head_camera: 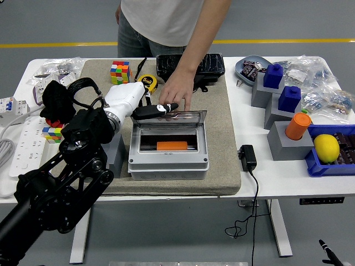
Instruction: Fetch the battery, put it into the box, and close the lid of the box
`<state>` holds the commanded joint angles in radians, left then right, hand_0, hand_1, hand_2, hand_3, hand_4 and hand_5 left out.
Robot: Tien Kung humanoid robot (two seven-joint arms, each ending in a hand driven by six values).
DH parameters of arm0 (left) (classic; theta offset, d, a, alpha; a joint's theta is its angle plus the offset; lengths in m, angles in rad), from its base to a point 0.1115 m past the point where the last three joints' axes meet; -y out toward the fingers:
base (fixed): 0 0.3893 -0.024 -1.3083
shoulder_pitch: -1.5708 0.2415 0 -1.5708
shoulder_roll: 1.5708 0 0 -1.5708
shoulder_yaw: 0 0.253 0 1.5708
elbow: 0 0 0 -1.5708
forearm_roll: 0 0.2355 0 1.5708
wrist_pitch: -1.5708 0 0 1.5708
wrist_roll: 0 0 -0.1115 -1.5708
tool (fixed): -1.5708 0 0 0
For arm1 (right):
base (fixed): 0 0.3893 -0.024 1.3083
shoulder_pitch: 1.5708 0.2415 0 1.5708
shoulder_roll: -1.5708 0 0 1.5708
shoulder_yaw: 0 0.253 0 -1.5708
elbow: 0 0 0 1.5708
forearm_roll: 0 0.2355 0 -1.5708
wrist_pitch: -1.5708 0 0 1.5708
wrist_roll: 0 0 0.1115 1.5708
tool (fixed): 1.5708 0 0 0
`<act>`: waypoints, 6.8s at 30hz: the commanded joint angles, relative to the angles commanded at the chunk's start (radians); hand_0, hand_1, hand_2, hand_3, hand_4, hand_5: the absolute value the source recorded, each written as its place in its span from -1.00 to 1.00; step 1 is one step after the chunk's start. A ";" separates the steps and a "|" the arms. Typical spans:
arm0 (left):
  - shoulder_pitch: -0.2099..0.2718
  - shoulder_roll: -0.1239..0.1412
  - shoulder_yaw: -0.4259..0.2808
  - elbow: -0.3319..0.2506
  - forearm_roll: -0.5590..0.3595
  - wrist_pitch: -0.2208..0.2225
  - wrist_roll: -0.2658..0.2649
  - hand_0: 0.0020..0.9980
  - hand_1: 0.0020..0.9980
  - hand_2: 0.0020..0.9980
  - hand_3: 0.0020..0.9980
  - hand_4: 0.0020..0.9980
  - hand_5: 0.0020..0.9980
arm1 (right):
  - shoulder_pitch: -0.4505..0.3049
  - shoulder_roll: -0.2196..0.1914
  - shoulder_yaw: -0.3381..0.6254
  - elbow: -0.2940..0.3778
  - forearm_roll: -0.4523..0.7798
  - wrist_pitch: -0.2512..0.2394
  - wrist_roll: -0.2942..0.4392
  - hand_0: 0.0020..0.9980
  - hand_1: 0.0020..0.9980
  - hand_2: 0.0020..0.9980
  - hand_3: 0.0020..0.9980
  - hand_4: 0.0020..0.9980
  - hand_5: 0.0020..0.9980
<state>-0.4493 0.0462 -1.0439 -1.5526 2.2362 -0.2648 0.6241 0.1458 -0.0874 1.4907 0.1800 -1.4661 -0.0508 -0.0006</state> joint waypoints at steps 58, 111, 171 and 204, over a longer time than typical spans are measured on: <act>0.246 -0.020 -0.312 -0.003 -0.507 0.542 -0.743 0.02 0.40 0.41 0.37 1.00 1.00 | -0.003 0.008 -0.004 0.000 0.004 -0.002 -0.003 0.90 0.68 0.51 0.59 1.00 1.00; 0.491 0.010 -0.556 0.041 -1.028 0.439 -0.821 0.27 0.38 0.34 0.39 1.00 1.00 | -0.058 0.038 -0.024 0.000 -0.038 0.010 0.000 0.90 0.67 0.51 0.59 1.00 1.00; 0.462 -0.026 -0.542 0.001 -0.913 0.401 -0.786 0.57 0.74 0.61 0.63 1.00 0.53 | -0.035 0.060 0.088 0.000 -0.224 -0.009 -0.010 1.00 0.67 0.52 0.56 1.00 0.88; 0.443 -0.014 -0.529 -0.023 -0.779 0.513 -0.743 0.31 0.52 0.59 0.74 1.00 -0.56 | 0.000 0.062 0.046 0.000 -0.127 0.007 -0.024 0.96 0.66 0.51 0.56 1.00 1.00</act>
<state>-0.0062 0.0320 -1.5724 -1.5753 1.4572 0.2486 -0.1188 0.1460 -0.0258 1.5363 0.1800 -1.5929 -0.0437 -0.0244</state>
